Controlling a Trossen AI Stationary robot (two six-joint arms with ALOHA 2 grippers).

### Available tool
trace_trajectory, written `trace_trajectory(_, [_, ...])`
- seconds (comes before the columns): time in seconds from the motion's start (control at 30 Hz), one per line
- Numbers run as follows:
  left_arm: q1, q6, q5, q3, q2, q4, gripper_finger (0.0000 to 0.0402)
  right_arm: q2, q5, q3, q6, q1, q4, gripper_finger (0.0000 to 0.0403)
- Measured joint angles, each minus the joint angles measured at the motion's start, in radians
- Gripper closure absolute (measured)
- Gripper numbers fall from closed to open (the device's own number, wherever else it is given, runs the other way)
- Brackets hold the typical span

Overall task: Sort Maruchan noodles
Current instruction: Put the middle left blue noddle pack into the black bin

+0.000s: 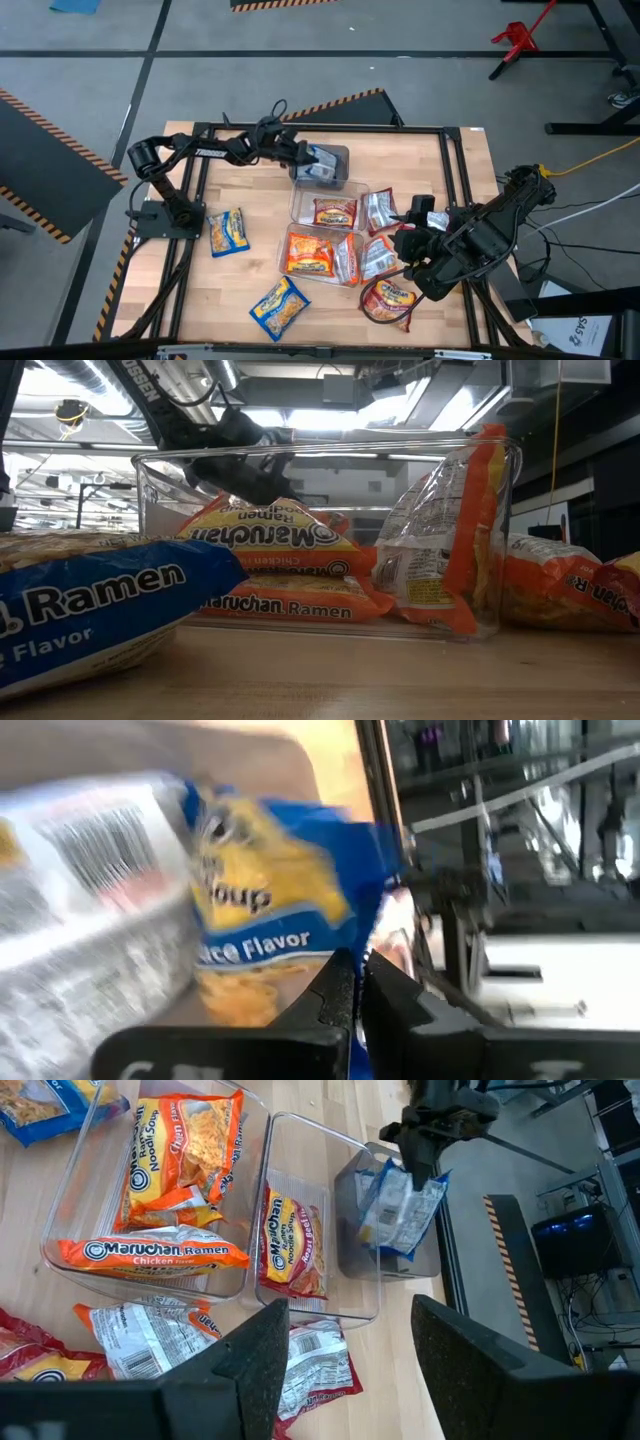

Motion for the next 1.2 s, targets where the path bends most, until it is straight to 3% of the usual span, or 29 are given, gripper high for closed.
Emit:
trace_trajectory(0.1, [0.001, 0.026, -0.045, 0.000, 0.000, 0.000, 0.0395, 0.000, 0.000, 0.000, 0.000, 0.000, -0.005, 0.0205])
trace_trajectory(0.33, [0.031, 0.102, -0.045, 0.000, 0.000, -0.020, 0.0361, 0.000, -0.030, 0.000, 0.024, 0.000, -0.013, 0.0205])
trace_trajectory(0.57, [0.089, 0.133, 0.053, 0.000, -0.010, -0.094, 0.0323, 0.000, -0.053, 0.000, 0.029, 0.000, -0.015, 0.0205])
trace_trajectory(0.73, [0.131, 0.198, 0.048, 0.000, -0.070, -0.218, 0.0324, 0.000, -0.052, 0.000, 0.027, 0.000, -0.016, 0.0205])
trace_trajectory(0.93, [0.138, 0.261, -0.128, 0.000, -0.166, -0.380, 0.0340, 0.000, -0.039, 0.000, 0.027, 0.000, -0.016, 0.0205])
trace_trajectory(1.2, [0.005, 0.287, -0.369, 0.000, -0.159, -0.387, 0.0395, 0.000, 0.010, 0.000, 0.026, 0.000, -0.015, 0.0205])
